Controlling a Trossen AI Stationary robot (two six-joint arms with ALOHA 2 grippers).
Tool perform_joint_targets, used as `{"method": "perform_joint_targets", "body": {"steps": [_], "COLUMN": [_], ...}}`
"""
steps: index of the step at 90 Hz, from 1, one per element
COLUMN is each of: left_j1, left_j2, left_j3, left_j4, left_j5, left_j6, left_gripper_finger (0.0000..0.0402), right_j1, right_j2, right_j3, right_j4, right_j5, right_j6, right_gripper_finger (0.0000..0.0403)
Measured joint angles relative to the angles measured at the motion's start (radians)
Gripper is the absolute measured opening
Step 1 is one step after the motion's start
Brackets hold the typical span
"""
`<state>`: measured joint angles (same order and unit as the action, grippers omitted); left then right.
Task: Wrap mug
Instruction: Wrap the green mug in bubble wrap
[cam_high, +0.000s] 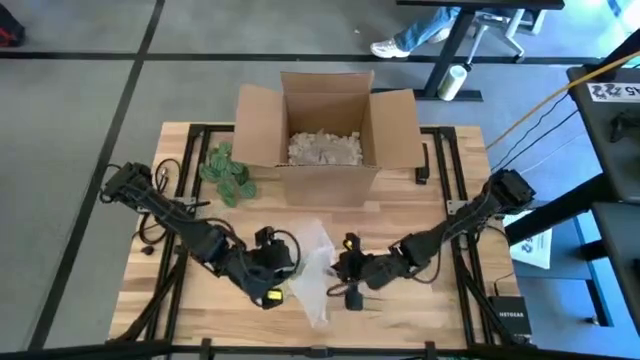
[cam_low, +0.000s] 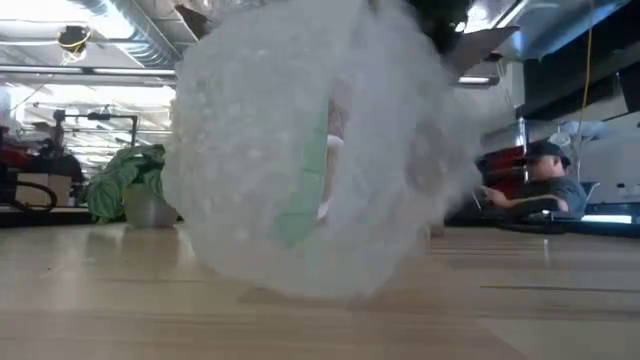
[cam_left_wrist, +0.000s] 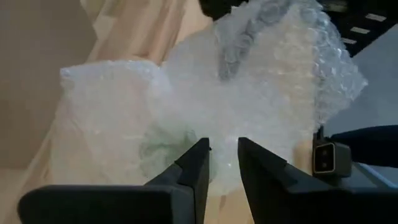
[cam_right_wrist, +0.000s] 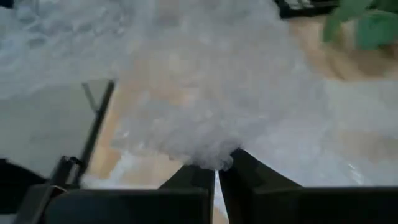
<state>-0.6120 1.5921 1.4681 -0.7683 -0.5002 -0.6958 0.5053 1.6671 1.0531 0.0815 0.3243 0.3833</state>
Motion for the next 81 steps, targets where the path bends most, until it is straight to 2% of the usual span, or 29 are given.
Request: {"method": "perform_joint_targets", "body": {"steps": [25, 44, 60, 81], "left_j1": [-0.047, -0.047, -0.041, -0.072], "left_j2": [0.000, 0.001, 0.001, 0.002], "left_j3": [0.000, -0.050, -0.091, -0.101], "left_j4": [-0.001, 0.020, 0.017, 0.017], "left_j5": [-0.076, -0.082, -0.082, -0.085], "left_j6": [-0.051, -0.084, -0.142, -0.136], "left_gripper_finger": [0.0068, 0.0068, 0.0068, 0.0068], "right_j1": [-0.064, -0.076, -0.100, -0.143], "right_j2": [0.062, 0.117, 0.163, 0.239], "right_j3": [0.002, 0.025, 0.154, 0.357], "right_j4": [0.058, 0.103, -0.062, -0.338], "right_j5": [-0.135, -0.169, -0.205, -0.265], "right_j6": [0.001, 0.003, -0.021, -0.056], "right_gripper_finger": [0.0000, 0.0000, 0.0000, 0.0000]}}
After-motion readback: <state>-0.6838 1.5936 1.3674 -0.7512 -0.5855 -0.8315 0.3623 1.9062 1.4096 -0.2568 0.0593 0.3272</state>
